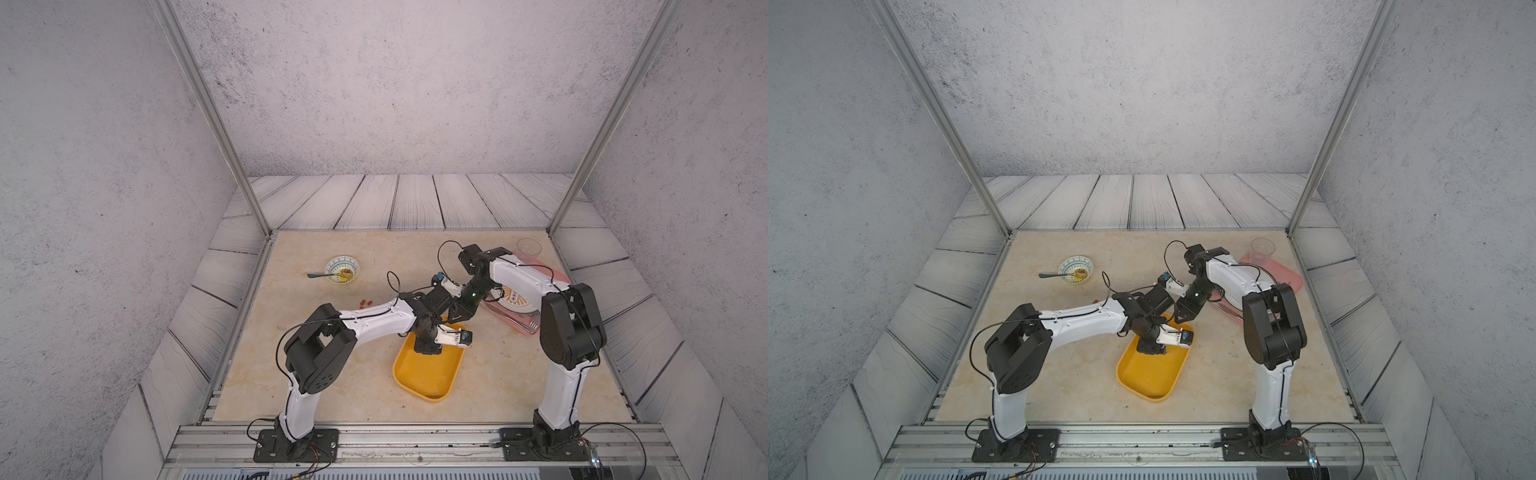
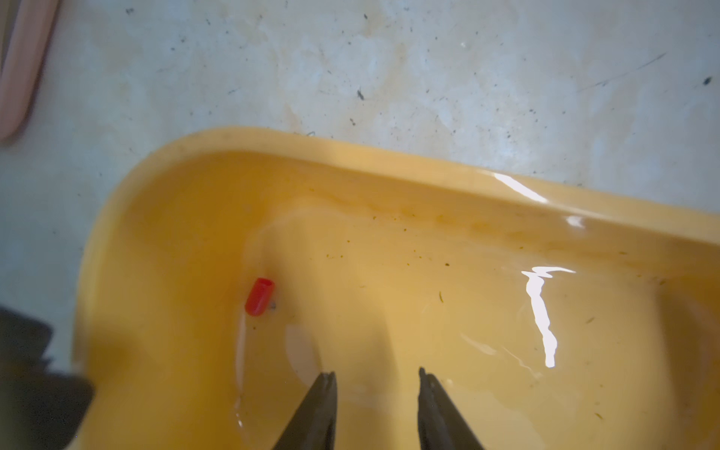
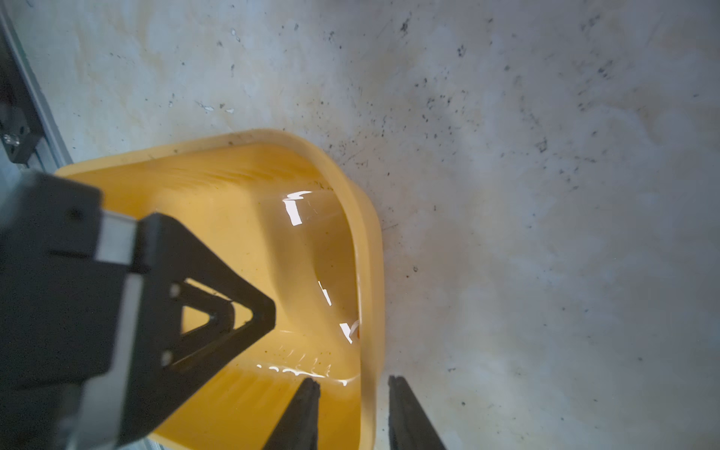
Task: Take the screw protection sleeves out of the storage box
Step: Adjust the storage box at the center of the board, then pick up the screw protection sleeve from the storage box.
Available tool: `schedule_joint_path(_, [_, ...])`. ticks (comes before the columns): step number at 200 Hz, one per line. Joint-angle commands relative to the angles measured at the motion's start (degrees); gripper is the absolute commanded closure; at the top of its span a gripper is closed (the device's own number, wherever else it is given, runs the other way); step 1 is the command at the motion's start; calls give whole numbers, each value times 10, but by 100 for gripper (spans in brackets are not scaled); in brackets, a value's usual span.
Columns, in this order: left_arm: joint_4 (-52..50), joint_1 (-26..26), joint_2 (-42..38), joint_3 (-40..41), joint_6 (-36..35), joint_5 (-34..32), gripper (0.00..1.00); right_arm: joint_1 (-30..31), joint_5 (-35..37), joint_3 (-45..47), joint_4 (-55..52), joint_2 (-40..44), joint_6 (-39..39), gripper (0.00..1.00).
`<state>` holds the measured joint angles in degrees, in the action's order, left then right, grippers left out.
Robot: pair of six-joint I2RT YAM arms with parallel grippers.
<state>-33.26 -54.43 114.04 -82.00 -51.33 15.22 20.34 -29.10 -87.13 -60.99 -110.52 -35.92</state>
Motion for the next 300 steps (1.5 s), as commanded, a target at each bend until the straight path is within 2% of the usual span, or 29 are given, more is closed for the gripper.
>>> schedule_joint_path(1, [-20,-1,21,-26,-79,-12,63,-22,-52,-17,-39,25,6,65])
schedule_joint_path(38, [-19,-1,44,-48,-128,-24,65,-54,-59,10,-35,52,2,65])
schedule_joint_path(116, [-31,3,93,-112,-154,-25,69,-93,-74,112,23,119,15,66])
schedule_joint_path(194, [-25,3,129,-140,-173,-38,71,-113,-91,126,24,136,12,66])
schedule_joint_path(300, [9,5,131,-134,-182,-51,71,-120,-107,128,12,128,1,67])
